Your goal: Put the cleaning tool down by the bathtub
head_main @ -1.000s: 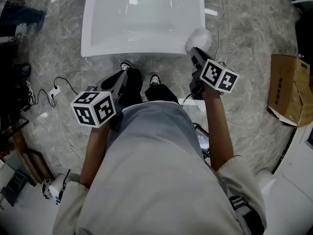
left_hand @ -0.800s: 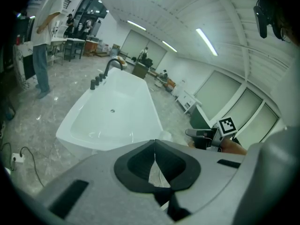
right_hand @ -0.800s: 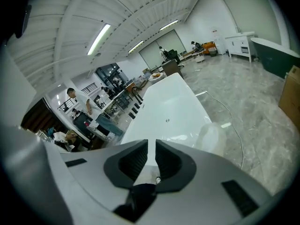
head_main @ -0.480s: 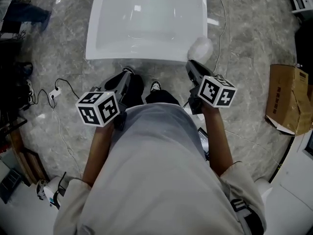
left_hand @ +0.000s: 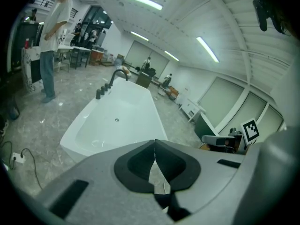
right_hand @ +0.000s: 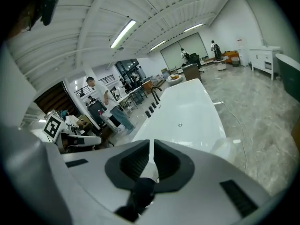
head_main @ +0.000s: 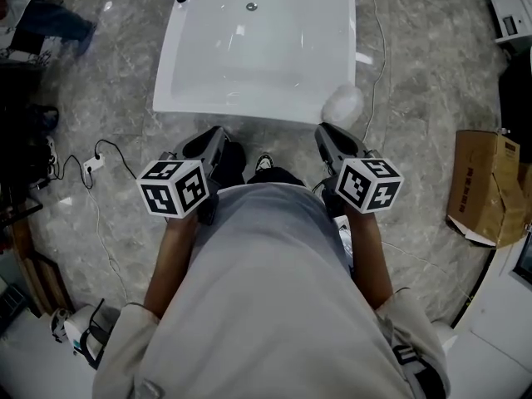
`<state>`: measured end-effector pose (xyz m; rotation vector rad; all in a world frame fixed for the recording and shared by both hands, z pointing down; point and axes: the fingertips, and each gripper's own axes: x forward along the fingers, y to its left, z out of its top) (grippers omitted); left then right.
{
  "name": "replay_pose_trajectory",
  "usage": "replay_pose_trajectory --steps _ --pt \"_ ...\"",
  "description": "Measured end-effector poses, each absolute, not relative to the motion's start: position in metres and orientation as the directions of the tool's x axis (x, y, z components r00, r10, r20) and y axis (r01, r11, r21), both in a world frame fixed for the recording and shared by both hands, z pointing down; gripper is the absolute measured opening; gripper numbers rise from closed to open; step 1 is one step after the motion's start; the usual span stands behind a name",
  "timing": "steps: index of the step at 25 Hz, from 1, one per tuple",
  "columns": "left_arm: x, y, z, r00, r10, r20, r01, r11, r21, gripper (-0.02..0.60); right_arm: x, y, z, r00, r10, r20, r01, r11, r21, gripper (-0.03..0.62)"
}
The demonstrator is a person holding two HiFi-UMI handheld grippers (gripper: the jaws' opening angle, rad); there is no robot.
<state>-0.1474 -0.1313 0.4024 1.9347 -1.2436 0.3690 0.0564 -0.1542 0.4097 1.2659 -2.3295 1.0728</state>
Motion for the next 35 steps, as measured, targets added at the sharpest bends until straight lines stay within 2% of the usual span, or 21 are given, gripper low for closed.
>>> replay_pose_trajectory --steps 8,14,35 --pt "-0.155 -0.134 0.397 0.465 -0.644 0.608 -0.869 -0.201 0.452 0.006 0.048 -0.154 0.394 -0.612 -0.581 0.537 -0.788 0.388 -0.478 0.012" --pt "-0.146 -0.128 0.400 0.495 -0.614 0.615 -0.862 -0.260 0.435 0.006 0.043 -0.153 0.393 -0.633 -0.544 0.551 -0.774 0.448 -0.448 0.011" --pt "-0.145 -0.110 0.411 0.488 -0.605 0.630 -0.858 -0.198 0.474 0.006 0.047 -0.141 0.403 -0.651 -0.480 0.588 -0.758 0.458 -0.465 0.011"
